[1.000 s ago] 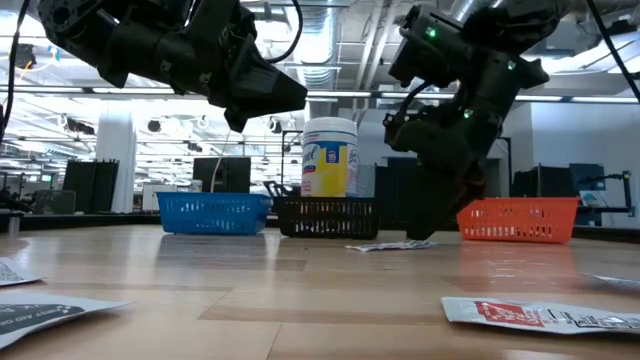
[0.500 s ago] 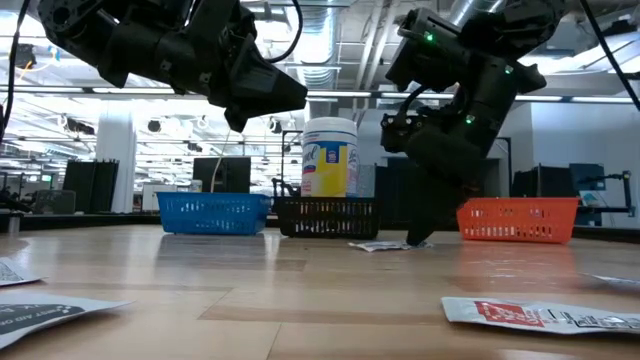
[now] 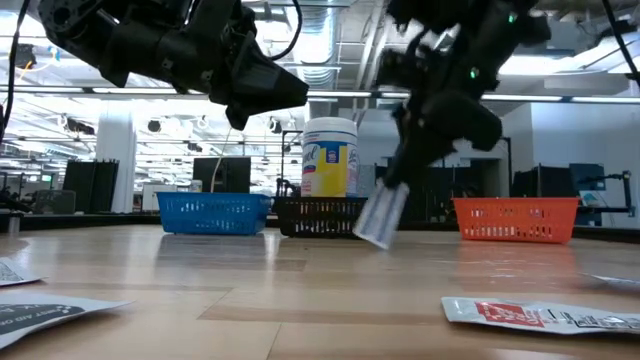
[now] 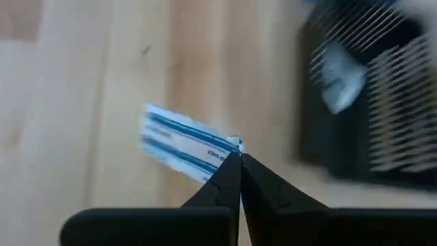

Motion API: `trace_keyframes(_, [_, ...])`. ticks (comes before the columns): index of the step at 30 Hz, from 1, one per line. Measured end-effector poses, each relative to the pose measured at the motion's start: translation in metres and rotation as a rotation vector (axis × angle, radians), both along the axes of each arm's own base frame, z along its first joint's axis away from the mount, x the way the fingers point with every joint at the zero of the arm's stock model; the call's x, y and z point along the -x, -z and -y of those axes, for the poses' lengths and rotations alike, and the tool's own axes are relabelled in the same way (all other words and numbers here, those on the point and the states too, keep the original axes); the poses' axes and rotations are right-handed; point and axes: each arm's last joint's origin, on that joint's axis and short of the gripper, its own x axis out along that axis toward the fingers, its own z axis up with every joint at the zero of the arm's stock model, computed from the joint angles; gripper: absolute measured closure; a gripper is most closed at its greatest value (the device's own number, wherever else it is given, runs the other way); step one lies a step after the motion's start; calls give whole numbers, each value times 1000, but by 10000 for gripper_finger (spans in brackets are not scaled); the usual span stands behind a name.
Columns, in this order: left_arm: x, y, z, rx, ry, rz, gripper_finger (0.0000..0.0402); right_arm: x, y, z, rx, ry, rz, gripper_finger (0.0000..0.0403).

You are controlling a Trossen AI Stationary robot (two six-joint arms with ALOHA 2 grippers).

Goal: Pick & Place First Aid Supplies
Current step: Put the blue bandage into the blue bin

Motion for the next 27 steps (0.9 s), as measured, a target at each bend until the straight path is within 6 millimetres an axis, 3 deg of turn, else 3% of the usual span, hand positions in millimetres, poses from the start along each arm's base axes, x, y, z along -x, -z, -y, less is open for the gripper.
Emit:
trace_keyframes(7, [-3, 4, -1, -1, -5, -7, 297, 5, -20, 0, 179, 33, 81, 402])
trace_keyframes(16, [-15, 13, -4, -75, -22, 52, 297, -5, -18, -4, 284, -52, 122, 402])
trace_keyframes(27, [-41, 30, -17, -76, -62, -9, 297, -14, -25, -6, 287, -32, 237, 402])
